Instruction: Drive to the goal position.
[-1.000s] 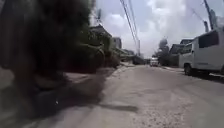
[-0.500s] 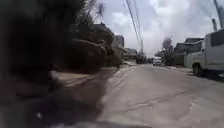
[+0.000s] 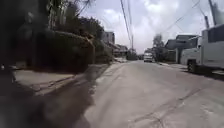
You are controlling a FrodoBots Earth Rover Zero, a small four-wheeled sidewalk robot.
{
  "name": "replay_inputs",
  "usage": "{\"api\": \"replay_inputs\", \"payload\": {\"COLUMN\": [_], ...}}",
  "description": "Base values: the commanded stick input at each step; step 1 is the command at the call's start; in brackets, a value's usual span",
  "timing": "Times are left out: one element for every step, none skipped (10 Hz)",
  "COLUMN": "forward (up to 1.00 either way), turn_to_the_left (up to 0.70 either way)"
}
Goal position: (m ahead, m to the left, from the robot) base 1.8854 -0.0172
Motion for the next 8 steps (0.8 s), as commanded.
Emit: {"api": "replay_inputs", "payload": {"forward": [1.0,1.0,1.0,1.0,1.0,1.0,1.0,1.0], "turn_to_the_left": [-0.02,-0.02,-0.02,-0.12,-0.38,-0.4,-0.4,-0.4]}}
